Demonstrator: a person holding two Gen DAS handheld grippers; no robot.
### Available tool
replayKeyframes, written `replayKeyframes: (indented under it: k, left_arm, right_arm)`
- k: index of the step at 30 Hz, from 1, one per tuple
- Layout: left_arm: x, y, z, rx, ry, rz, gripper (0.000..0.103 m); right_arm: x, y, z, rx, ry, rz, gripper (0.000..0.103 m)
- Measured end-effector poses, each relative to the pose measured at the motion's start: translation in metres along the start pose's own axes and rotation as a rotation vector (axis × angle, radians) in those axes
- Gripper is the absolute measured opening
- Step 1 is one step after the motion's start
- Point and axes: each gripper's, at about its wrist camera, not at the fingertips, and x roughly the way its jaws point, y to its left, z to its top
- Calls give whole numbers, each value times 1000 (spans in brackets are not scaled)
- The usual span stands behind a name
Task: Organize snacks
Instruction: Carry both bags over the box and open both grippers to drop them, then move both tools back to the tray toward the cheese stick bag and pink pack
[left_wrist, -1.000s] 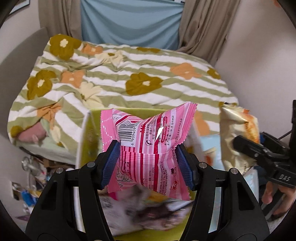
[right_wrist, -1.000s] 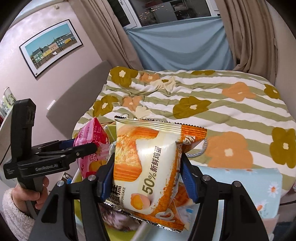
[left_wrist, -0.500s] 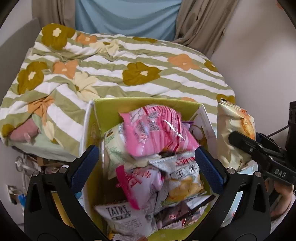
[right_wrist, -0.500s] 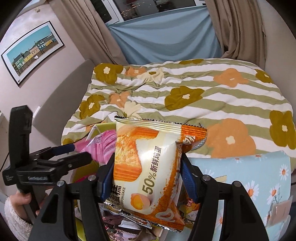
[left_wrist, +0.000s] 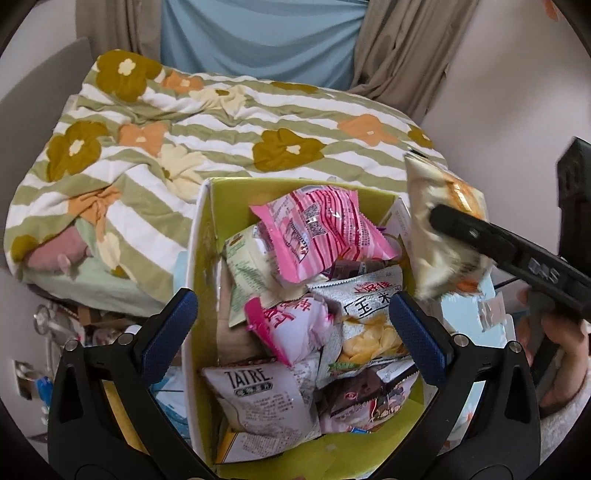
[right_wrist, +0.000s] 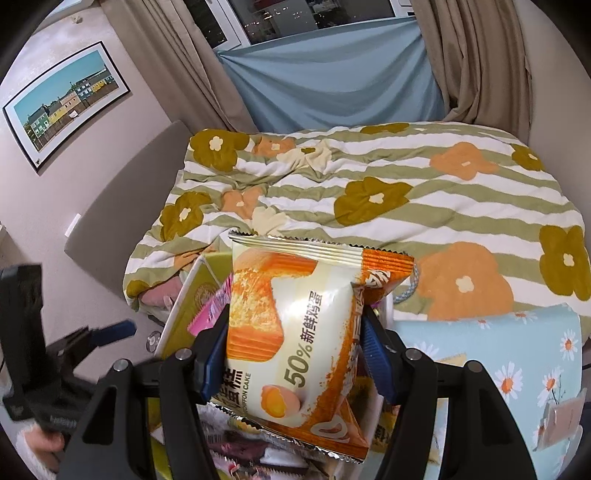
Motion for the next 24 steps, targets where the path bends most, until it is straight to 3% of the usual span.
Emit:
replayKeyframes:
  k: [1, 3, 4, 5, 16, 24]
  left_arm:
    - [-2, 1, -1, -2, -3, 3, 103]
    - [-6, 2, -3, -8, -13, 14, 103]
    - [-8, 3, -4, -10, -16, 17, 103]
    - [-9, 4, -6, -13, -18, 21, 103]
    - [-17, -4, -23, -11, -26, 36, 103]
    - [-38, -22, -21, 31, -69, 52, 103]
  right_arm:
    - [4, -1, 2, 9, -1, 1, 61]
    - [13, -5, 2, 38, 5, 10, 72]
    - [17, -6, 2, 51, 11, 15, 93]
    - [18, -7, 1, 58, 11, 15, 103]
    - [-1, -5, -23, 10, -21, -39, 103]
    - [-42, 3, -27, -17, -78, -59, 103]
